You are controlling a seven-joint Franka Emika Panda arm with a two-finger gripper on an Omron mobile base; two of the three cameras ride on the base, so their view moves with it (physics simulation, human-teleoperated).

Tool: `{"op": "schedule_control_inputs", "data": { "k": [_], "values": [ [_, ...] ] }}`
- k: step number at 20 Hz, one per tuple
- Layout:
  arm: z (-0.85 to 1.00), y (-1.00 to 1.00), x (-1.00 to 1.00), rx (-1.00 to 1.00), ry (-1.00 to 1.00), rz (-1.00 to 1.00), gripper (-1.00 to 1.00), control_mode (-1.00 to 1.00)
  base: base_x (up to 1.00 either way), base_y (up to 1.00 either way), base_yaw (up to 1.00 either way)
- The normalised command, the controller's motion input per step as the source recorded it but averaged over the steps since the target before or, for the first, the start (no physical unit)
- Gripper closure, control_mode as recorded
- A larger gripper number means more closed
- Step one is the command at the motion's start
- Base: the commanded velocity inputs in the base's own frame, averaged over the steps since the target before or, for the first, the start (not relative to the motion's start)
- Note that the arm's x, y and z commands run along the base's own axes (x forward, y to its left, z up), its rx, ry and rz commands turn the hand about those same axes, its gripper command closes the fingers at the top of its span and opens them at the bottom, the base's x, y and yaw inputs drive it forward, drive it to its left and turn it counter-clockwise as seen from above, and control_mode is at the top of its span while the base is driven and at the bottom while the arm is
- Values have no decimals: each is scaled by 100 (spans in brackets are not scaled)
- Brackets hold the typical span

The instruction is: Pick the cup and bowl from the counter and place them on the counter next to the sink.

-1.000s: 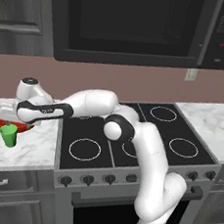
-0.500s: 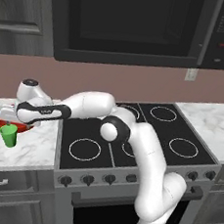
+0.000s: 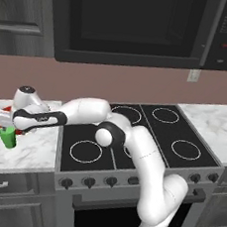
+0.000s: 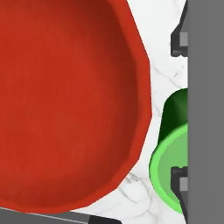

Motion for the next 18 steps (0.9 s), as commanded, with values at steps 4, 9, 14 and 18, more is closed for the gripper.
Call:
{"op": "schedule_control_inputs", "data": {
  "k": [4, 9, 14, 18],
  "values": [
    [-17, 10, 25, 0, 1, 0, -100, -100, 0, 0, 0],
    [-28, 2, 6, 0, 3, 0, -100, -100, 0, 0, 0],
    [-38, -1, -31, -4, 10, 0, -100, -100, 0, 0, 0],
    [-41, -2, -33, -3, 11, 0, -100, -100, 0, 0, 0]
  ]
}}
